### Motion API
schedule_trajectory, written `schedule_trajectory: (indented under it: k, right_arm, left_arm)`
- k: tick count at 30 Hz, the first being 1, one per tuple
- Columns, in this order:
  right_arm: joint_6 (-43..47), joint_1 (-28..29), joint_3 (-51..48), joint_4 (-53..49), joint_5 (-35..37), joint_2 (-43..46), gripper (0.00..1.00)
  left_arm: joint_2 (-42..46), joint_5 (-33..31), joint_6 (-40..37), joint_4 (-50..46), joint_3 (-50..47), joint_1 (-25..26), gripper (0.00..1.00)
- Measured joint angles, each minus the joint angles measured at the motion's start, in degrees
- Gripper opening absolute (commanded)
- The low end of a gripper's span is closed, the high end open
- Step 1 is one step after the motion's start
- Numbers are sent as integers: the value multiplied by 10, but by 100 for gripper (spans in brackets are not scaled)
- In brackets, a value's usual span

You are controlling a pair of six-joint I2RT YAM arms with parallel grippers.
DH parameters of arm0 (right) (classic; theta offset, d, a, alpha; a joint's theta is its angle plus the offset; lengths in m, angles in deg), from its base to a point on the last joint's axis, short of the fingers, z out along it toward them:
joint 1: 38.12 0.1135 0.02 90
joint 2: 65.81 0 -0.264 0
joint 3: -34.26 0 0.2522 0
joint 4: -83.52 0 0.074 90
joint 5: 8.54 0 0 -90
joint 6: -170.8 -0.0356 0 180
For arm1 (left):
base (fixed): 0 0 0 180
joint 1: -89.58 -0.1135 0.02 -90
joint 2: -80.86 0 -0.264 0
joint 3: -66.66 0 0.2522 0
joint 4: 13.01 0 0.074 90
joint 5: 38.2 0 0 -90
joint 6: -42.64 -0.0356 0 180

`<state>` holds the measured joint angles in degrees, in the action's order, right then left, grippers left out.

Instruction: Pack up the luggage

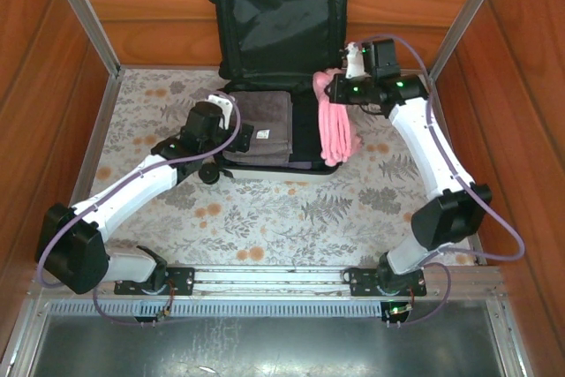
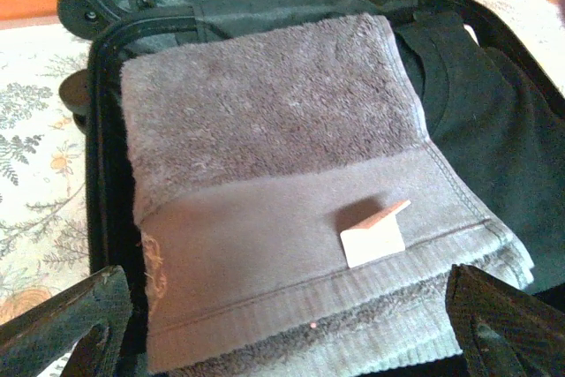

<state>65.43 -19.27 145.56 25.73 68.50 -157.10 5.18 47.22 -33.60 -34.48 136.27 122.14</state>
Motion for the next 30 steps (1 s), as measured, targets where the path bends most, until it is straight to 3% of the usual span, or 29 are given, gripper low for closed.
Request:
schedule_trajectory:
  k: [11, 27, 30]
  right_arm:
    - [-21, 22, 19, -77, 68, 14, 0]
    - [-37, 33, 204, -65, 50, -259, 0]
    - [-43, 33, 239, -65, 41, -299, 8]
  left_arm:
    - [1, 28, -5, 30, -26, -32, 95]
    - [9, 39, -5, 38, -31, -46, 95]
    - [9, 40, -5, 38, -31, -48, 95]
